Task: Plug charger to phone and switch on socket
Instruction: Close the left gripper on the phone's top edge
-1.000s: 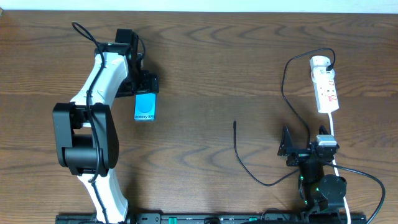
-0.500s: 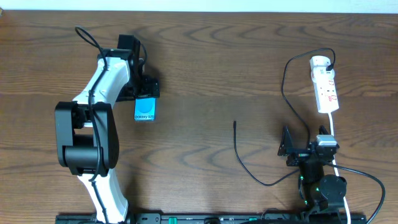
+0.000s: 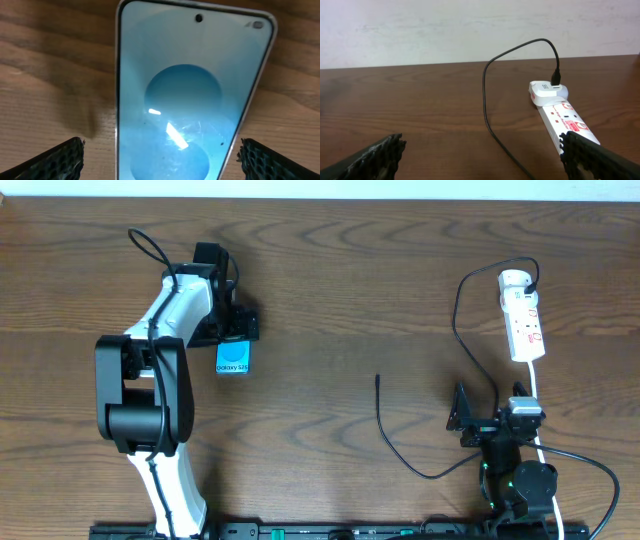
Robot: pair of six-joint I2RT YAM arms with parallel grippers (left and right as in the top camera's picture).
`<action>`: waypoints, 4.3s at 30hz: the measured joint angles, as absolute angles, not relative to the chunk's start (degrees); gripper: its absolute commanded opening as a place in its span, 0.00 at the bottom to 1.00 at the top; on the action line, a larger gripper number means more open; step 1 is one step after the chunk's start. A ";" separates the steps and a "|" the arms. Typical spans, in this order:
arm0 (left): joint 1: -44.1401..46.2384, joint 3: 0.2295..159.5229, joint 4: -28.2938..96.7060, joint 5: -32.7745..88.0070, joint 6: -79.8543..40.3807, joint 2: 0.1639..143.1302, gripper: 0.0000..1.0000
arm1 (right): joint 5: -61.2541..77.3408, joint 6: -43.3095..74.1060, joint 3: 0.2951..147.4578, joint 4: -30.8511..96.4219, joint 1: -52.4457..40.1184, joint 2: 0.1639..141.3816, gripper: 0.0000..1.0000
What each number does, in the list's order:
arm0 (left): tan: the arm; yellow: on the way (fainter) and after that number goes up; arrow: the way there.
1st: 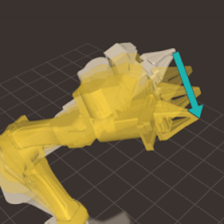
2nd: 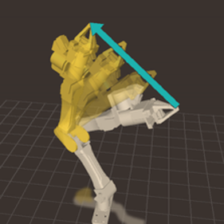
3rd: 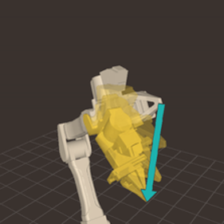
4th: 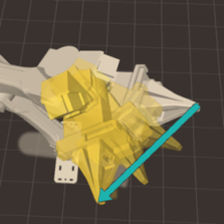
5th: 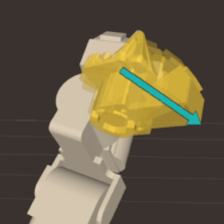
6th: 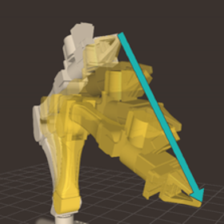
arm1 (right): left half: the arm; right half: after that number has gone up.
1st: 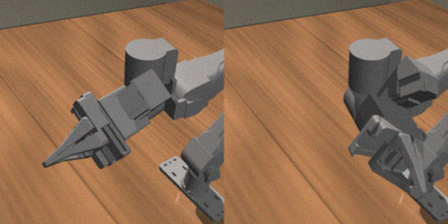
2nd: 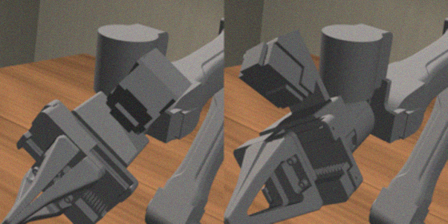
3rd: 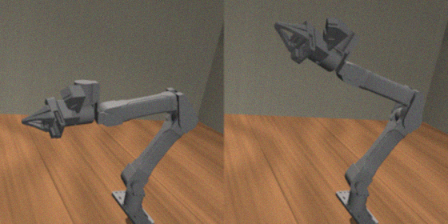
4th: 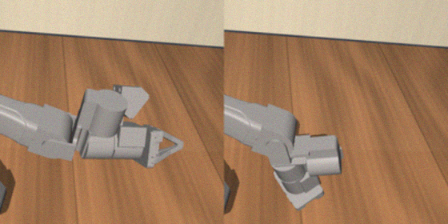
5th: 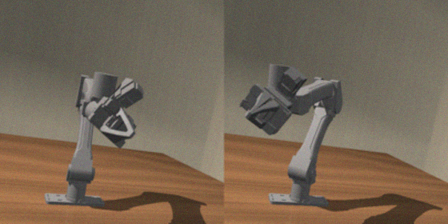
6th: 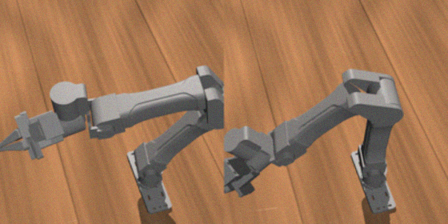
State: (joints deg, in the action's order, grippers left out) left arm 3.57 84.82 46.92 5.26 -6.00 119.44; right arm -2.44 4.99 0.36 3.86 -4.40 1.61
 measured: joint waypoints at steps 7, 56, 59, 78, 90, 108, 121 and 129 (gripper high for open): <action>6.04 84.82 44.97 5.63 -6.20 119.44 0.99 | -2.44 4.99 0.36 3.86 -4.40 1.61 0.99; 6.74 82.19 40.36 1.56 -6.22 119.44 0.99 | -2.42 4.99 0.36 3.86 -4.40 1.61 0.99; 6.74 82.08 39.99 1.58 -6.22 119.44 0.99 | -2.44 5.02 0.36 3.86 -4.40 1.61 0.99; 6.63 80.23 37.71 2.42 -6.20 118.58 0.98 | -2.42 5.02 0.36 3.84 -4.40 1.61 0.99; 6.59 79.72 37.17 2.42 -6.02 118.30 0.83 | -2.42 4.99 0.36 3.86 -4.43 1.61 0.99; 6.59 79.64 37.10 2.28 -6.15 118.17 0.55 | -2.42 4.99 0.36 3.86 -4.40 1.61 0.99; 6.59 79.64 37.08 2.28 -6.15 118.17 0.08 | -2.42 4.99 0.36 3.86 -4.40 1.61 0.99; 6.59 79.64 37.06 2.28 -6.15 118.17 0.07 | -2.42 4.99 0.36 3.86 -4.40 1.61 0.99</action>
